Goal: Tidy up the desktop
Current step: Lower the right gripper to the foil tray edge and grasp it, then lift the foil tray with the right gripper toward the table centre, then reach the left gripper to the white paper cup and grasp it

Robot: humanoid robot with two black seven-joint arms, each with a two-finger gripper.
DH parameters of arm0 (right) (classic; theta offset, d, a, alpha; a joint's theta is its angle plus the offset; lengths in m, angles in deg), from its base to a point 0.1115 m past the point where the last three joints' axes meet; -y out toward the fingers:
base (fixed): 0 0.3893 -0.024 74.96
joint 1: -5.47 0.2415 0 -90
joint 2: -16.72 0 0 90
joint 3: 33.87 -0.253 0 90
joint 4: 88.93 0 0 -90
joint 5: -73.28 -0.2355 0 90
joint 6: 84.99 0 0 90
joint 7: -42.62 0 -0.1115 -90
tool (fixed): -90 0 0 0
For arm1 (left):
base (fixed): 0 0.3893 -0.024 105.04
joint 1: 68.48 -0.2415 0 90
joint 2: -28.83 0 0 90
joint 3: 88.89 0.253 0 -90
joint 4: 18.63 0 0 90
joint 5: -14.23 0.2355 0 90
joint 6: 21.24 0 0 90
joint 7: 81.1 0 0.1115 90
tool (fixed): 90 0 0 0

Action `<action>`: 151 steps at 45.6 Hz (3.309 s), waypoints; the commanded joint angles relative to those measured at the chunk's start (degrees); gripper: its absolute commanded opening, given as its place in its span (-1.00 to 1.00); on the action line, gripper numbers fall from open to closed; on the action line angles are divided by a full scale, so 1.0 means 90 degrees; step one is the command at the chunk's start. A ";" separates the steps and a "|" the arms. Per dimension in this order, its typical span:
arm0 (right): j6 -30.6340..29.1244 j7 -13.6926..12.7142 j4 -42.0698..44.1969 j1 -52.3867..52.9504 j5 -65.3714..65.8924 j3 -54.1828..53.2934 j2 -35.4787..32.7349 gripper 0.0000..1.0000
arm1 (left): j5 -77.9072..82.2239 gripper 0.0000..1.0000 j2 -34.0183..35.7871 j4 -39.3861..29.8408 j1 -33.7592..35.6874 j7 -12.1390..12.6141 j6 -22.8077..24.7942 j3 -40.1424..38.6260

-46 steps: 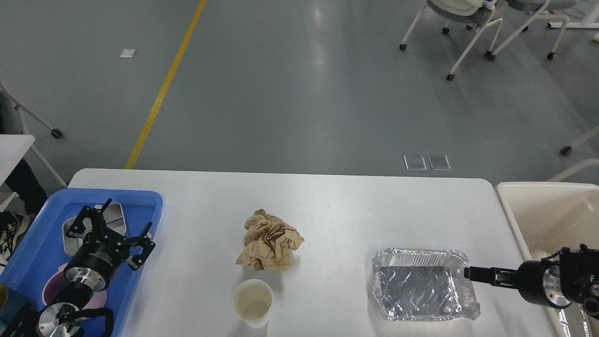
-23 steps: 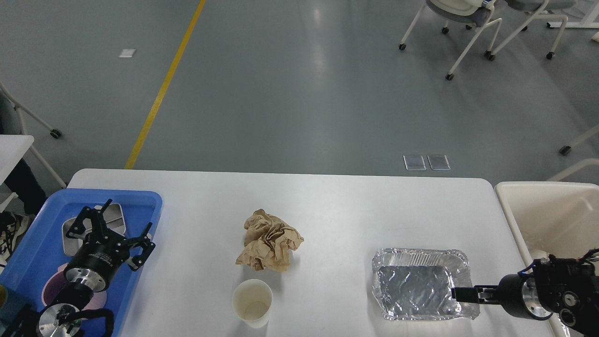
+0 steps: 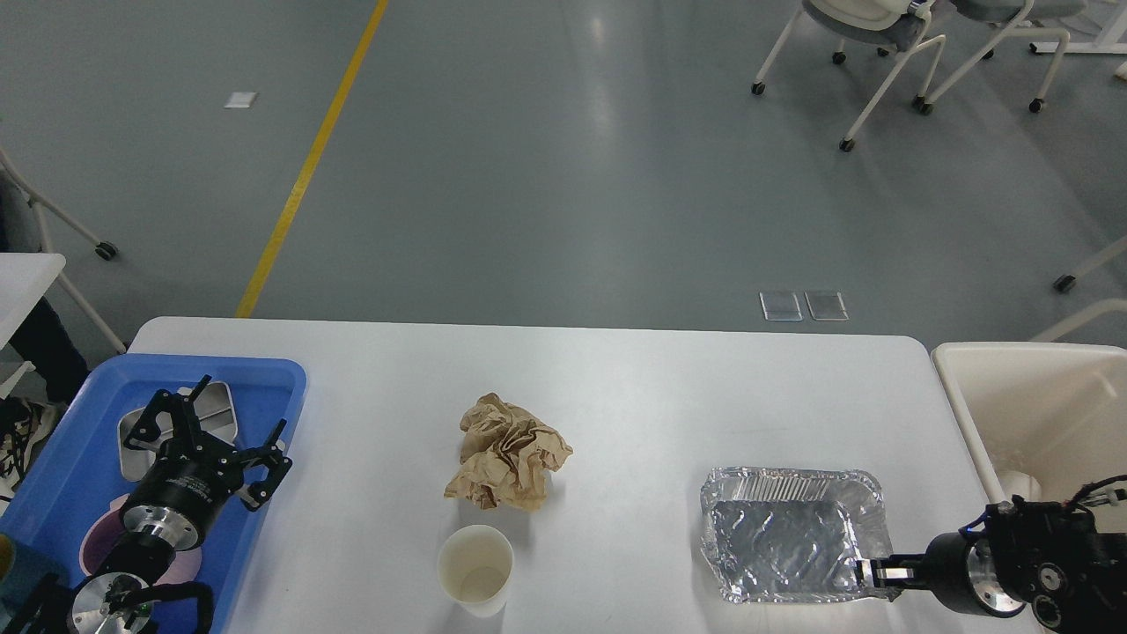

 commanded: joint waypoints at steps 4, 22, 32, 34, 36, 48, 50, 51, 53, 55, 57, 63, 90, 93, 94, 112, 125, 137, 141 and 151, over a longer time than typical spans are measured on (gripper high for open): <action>-0.0031 0.0003 -0.0035 0.0104 -0.0059 0.0045 0.0018 -1.00 | 0.0001 0.94 0.0021 -0.0001 0.0001 0.0010 0.0009 0.0010; -0.0704 0.0003 -0.1060 0.0748 -0.1249 -0.0052 -0.1358 -1.00 | 0.0010 0.94 0.0041 -0.0001 0.0059 -0.0010 -0.0078 0.0205; -0.1388 0.0003 -0.1734 0.1597 -0.2099 -0.0072 -0.2667 -1.00 | 0.0030 0.94 0.0109 -0.0001 0.0069 -0.0078 -0.0137 0.0224; -0.1515 -0.0036 -0.1734 0.1793 -0.2284 -0.0072 -0.2823 -1.00 | 0.0020 0.94 0.0138 -0.0001 0.0069 -0.0078 -0.0205 0.0224; -0.1661 -0.0056 -0.1725 0.1988 -0.2479 -0.0052 -0.2940 -1.00 | 0.0020 0.94 0.0158 -0.0001 0.0069 -0.0078 -0.0254 0.0224; -0.1916 -0.0261 -0.1676 0.2487 -0.2803 -0.0062 -0.2990 -1.00 | 0.0137 0.94 0.0226 -0.0069 0.0137 -0.0088 -0.0332 0.0497; -0.1906 -0.0407 -0.1666 0.2545 -0.2803 -0.0052 -0.2737 -1.00 | 0.0264 0.94 0.0275 -0.0069 0.0177 -0.0088 -0.0420 0.0576; -0.1897 -0.0495 -0.1647 0.2584 -0.2803 -0.0023 -0.2571 -1.00 | 0.0332 0.94 0.0285 -0.0069 0.0186 -0.0088 -0.0478 0.0605; -0.1858 -0.0670 -0.1549 0.2633 -0.2803 -0.0013 -0.2191 -1.00 | 0.0459 0.94 0.0304 -0.0069 0.0196 -0.0088 -0.0595 0.0683; -0.1819 -0.0836 -0.1403 0.2663 -0.2803 -0.0013 -0.1830 -1.00 | 0.0605 0.94 0.0305 -0.0069 0.0216 -0.0088 -0.0683 0.0732; -0.1799 -0.0983 -0.1227 0.2721 -0.2793 -0.0003 -0.1507 -1.00 | 0.0723 0.94 0.0305 -0.0069 0.0216 -0.0088 -0.0752 0.0761; -0.1779 -0.1179 -0.0554 0.3004 -0.2803 0.0113 -0.0589 -1.00 | 0.0811 0.94 0.0314 -0.0079 0.0225 -0.0088 -0.0791 0.0752; -0.1779 -0.1316 0.1185 0.3717 -0.2803 0.1022 0.1815 -1.00 | 0.1446 0.94 0.0880 -0.0079 0.0859 -0.0059 -0.1093 0.1775; -0.1779 -0.1326 0.1283 0.3737 -0.2803 0.1032 0.1922 -1.00 | 0.1446 0.94 0.1153 -0.0118 0.1172 -0.0059 -0.1337 0.2381; -0.1779 -0.1326 0.1303 0.3737 -0.2803 0.1032 0.1942 -1.00 | 0.1446 0.94 0.1261 -0.0127 0.1298 -0.0059 -0.1396 0.2586; -0.1721 -0.1326 0.1430 0.3698 -0.2783 0.1032 0.2010 -1.00 | 0.2412 0.94 0.4697 -0.2275 0.2022 0.0000 -0.1494 0.4462; -0.1701 -0.1316 0.1478 0.3649 -0.2783 0.1081 0.2118 -1.00 | 0.3369 0.94 0.6807 -0.2754 0.1993 -0.0020 -0.1270 0.5829; -0.1701 -0.1316 0.1498 0.3678 -0.2783 0.1090 0.2108 -1.00 | 0.3448 0.94 0.7843 -0.3457 0.1973 -0.0088 -0.1016 0.5898; -0.1701 -0.1316 0.1508 0.3688 -0.2783 0.1090 0.2118 -1.00 | 0.3448 0.94 0.7922 -0.3448 0.2022 -0.0088 -0.0753 0.5889; -0.1701 -0.1316 0.1498 0.3688 -0.2793 0.1081 0.2118 -1.00 | 0.3526 0.94 0.7785 -0.3448 0.2286 -0.0098 -0.0381 0.5830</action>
